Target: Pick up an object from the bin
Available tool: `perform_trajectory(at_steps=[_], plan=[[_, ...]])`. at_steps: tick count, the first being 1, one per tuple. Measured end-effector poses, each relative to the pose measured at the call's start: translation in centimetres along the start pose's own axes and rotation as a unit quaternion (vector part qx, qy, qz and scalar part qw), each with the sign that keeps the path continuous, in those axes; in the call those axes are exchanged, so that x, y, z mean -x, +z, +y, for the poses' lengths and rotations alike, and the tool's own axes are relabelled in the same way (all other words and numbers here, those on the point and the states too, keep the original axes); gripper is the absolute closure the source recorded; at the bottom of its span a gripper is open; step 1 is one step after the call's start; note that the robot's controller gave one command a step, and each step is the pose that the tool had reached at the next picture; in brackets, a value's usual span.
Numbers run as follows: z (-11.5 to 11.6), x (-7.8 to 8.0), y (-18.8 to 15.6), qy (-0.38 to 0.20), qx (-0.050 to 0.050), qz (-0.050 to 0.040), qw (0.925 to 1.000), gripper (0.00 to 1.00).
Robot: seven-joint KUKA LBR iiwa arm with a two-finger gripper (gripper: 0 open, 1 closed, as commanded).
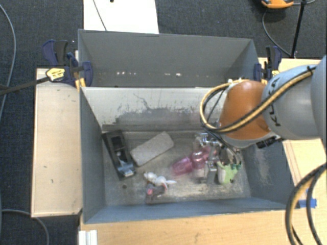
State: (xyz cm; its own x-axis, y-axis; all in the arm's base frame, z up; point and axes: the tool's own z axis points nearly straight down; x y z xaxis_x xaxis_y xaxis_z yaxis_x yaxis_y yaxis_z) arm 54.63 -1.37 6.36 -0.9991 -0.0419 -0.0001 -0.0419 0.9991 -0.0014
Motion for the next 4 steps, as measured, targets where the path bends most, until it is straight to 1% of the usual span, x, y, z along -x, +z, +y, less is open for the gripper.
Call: perform_trajectory(at_steps=[1, 2, 3, 4], plan=[[2.48, 1.29, -1.12, 0.015, 0.003, -0.0130, 0.9998, 1.00], [2.47, 1.28, -1.12, 0.015, 0.003, -0.0129, 0.9998, 0.00], [2.46, 1.27, -1.10, 0.016, 0.003, -0.0127, 0.9998, 1.00], [2.46, 1.26, -1.10, 0.016, 0.003, -0.0127, 0.9998, 1.00]])
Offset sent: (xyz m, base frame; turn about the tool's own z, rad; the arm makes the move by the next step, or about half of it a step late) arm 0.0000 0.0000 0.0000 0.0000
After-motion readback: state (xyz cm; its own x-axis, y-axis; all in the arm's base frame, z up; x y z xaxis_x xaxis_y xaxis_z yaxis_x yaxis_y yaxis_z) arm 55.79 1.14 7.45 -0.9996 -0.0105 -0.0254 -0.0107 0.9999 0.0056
